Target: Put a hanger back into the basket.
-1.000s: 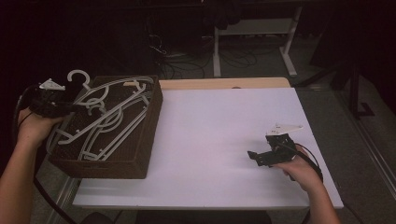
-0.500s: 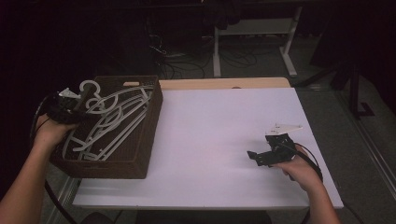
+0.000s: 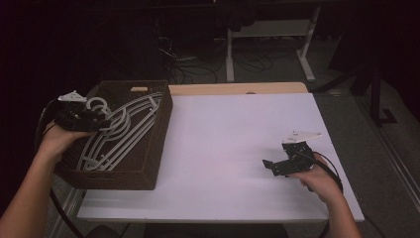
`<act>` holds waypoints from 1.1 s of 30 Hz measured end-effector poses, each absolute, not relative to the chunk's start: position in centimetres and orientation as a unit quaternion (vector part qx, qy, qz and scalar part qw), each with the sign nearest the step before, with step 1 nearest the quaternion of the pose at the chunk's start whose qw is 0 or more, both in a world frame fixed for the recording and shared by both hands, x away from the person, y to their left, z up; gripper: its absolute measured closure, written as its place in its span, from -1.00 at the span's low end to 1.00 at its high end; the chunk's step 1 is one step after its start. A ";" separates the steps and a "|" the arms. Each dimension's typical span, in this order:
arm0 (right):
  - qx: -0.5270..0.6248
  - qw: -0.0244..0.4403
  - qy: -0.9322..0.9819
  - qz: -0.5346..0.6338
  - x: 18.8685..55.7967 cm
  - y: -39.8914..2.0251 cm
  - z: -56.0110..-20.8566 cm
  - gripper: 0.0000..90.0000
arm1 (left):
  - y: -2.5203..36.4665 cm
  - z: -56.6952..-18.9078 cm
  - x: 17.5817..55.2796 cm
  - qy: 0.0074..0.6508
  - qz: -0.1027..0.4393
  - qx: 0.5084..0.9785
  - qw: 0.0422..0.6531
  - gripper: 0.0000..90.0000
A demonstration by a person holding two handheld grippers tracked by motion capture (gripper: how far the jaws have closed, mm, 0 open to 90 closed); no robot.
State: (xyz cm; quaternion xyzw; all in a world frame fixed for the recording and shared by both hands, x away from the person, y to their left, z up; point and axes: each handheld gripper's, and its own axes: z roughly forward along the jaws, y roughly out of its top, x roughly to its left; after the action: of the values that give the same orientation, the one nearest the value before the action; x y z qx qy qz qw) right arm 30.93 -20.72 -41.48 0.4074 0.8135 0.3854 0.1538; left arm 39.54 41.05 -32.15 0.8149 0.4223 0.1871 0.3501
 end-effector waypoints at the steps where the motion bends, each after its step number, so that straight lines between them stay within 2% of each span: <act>1: 0.407 0.154 0.814 0.385 30.9 -20.7 -41.4 -0.89 | 40.5 -32.0 39.4 0.414 0.179 0.813 0.367 -0.38; 8: 0.405 0.156 0.811 0.392 30.8 -20.7 -40.9 -0.89 | 37.0 -31.6 38.4 0.368 0.135 0.811 0.434 -0.53; 15: 0.398 0.158 0.808 0.404 30.7 -20.5 -39.9 -0.88 | 33.4 -31.6 36.8 0.323 0.108 0.811 0.475 -0.61; 24: 0.376 0.153 0.812 0.419 30.7 -19.4 -38.1 -0.88 | 30.0 -32.4 34.9 0.281 0.093 0.817 0.495 -0.72; 33: 0.354 0.144 0.820 0.426 30.4 -18.5 -36.8 -0.91 | 28.1 -33.5 34.1 0.259 0.081 0.822 0.501 -0.95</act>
State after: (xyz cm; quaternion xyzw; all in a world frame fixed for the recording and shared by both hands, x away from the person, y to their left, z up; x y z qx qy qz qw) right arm 30.40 -18.46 -36.79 0.3536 0.8200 0.4265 0.1437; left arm 34.06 28.08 -33.54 0.8220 0.2591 0.0814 0.5006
